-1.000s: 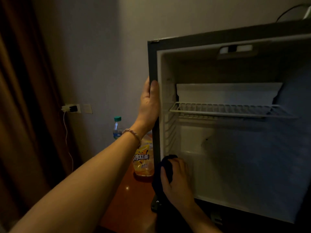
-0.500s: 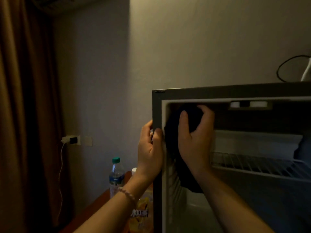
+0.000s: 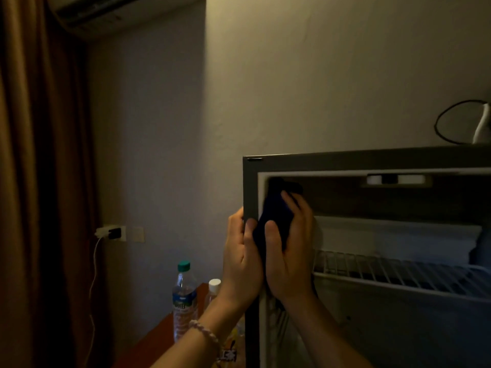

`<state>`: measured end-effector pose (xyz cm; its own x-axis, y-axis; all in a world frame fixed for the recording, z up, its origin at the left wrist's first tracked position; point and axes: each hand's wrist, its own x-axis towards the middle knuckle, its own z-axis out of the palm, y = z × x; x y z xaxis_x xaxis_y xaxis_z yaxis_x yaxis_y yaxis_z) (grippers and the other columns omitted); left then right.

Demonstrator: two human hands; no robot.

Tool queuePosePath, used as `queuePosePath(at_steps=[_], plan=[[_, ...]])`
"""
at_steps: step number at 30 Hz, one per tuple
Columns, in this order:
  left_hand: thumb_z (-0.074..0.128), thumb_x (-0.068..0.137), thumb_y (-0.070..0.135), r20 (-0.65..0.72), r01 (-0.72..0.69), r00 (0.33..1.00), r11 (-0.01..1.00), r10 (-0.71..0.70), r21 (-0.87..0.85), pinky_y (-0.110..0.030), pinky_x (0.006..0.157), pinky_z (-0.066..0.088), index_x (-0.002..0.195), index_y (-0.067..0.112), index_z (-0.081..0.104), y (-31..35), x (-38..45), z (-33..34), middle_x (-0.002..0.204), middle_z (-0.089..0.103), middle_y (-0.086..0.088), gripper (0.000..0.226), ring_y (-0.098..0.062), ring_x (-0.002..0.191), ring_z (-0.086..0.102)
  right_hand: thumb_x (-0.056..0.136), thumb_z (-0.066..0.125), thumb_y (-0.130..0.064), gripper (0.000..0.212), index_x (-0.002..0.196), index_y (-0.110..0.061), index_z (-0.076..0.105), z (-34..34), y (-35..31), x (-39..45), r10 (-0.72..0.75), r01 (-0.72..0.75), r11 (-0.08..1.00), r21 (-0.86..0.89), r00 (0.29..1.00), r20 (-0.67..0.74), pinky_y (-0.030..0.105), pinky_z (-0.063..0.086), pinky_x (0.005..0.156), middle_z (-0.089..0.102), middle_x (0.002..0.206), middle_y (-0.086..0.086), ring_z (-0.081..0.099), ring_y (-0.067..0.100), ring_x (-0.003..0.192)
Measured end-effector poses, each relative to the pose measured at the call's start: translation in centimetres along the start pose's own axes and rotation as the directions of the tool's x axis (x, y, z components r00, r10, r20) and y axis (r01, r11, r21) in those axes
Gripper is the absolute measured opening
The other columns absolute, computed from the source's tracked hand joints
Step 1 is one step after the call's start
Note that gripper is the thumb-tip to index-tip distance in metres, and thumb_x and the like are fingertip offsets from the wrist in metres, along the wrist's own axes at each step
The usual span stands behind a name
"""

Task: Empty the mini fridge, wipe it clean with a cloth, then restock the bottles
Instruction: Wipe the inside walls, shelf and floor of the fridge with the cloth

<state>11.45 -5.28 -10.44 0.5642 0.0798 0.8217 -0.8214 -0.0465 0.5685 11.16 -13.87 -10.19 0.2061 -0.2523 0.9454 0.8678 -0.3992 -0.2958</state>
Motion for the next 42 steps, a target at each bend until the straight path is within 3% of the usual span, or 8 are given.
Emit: queuePosePath(at_steps=[5,10,16,20,24,28,35,42], plan=[[0.031,0.102,0.047,0.000,-0.009,1.000,1.000,0.009,0.015,-0.036,0.083,0.055,0.129,0.019,0.051,-0.4,0.0,0.0,0.116,0.061,-0.003,0.043,-0.023,0.103,0.064,0.101,0.041,-0.046,0.046,0.140,-0.023,0.036,0.0,0.5,1.2,-0.212,0.209,0.974,-0.091,0.977,-0.030,0.033,0.047,0.097,0.036,0.142,0.011,0.049,0.026,0.123],[0.032,0.100,0.054,-0.018,-0.013,1.000,1.000,0.013,-0.001,-0.042,0.088,0.056,0.129,0.026,0.051,-0.7,0.1,0.1,0.118,0.062,-0.006,0.045,-0.026,0.108,0.064,0.102,0.044,-0.038,0.030,0.129,-0.026,0.051,0.3,1.5,2.4,-0.345,0.328,0.923,-0.202,0.937,-0.054,0.023,0.048,0.097,0.035,0.140,0.012,0.051,0.026,0.120],[0.033,0.099,0.052,-0.008,-0.059,0.998,0.998,0.059,0.032,-0.029,0.082,0.052,0.127,0.016,0.050,-0.6,0.1,0.0,0.106,0.060,-0.009,0.049,-0.021,0.093,0.062,0.096,0.046,-0.038,0.032,0.122,-0.026,0.060,0.8,1.9,3.5,-0.057,0.045,0.992,-0.119,0.993,-0.107,0.006,0.037,0.091,0.042,0.129,0.004,0.047,0.007,0.109],[0.031,0.098,0.055,-0.007,-0.054,0.999,0.998,0.054,0.039,-0.029,0.076,0.051,0.116,0.018,0.051,-0.4,0.0,0.1,0.095,0.059,-0.006,0.045,-0.020,0.082,0.060,0.102,0.038,-0.042,0.037,0.133,-0.027,0.049,1.1,2.1,4.8,0.211,-0.214,0.961,-0.174,0.977,-0.035,0.031,0.042,0.087,0.042,0.133,0.007,0.051,0.024,0.112],[0.032,0.100,0.055,-0.014,-0.048,0.999,0.997,0.049,0.054,-0.034,0.078,0.050,0.116,0.015,0.052,-0.5,0.1,0.0,0.097,0.058,-0.007,0.048,-0.022,0.085,0.059,0.105,0.037,-0.035,0.043,0.145,-0.019,0.033,0.9,2.4,5.4,0.413,-0.404,0.891,-0.205,0.911,-0.001,0.032,0.034,0.087,0.045,0.138,0.016,0.048,0.034,0.119],[0.034,0.100,0.057,-0.018,-0.040,0.999,0.998,0.041,0.049,-0.043,0.081,0.052,0.120,0.015,0.052,-0.7,0.2,-0.1,0.103,0.059,-0.010,0.049,-0.027,0.090,0.060,0.106,0.034,-0.034,0.040,0.140,-0.012,0.035,0.4,2.1,5.7,0.472,-0.438,0.849,-0.298,0.880,0.053,0.040,0.038,0.093,0.044,0.137,0.020,0.046,0.039,0.122],[0.031,0.097,0.059,-0.006,-0.031,0.999,0.998,0.032,0.054,-0.023,0.078,0.050,0.123,0.012,0.051,0.0,-0.1,0.1,0.108,0.059,-0.007,0.057,-0.017,0.091,0.060,0.104,0.031,-0.036,0.029,0.123,-0.018,0.043,-0.8,1.0,3.9,0.509,-0.439,0.835,-0.333,0.846,0.160,0.039,0.036,0.089,0.041,0.130,0.011,0.043,0.033,0.116],[0.030,0.096,0.060,-0.014,-0.003,1.000,0.999,0.004,0.050,-0.033,0.086,0.056,0.129,0.017,0.048,0.1,-0.2,0.1,0.119,0.058,-0.009,0.058,-0.017,0.103,0.063,0.102,0.041,-0.034,0.034,0.121,-0.009,0.054,-0.5,-2.4,1.0,-0.023,0.021,0.985,-0.171,1.000,-0.008,0.021,0.046,0.090,0.045,0.128,0.010,0.053,0.016,0.109]])
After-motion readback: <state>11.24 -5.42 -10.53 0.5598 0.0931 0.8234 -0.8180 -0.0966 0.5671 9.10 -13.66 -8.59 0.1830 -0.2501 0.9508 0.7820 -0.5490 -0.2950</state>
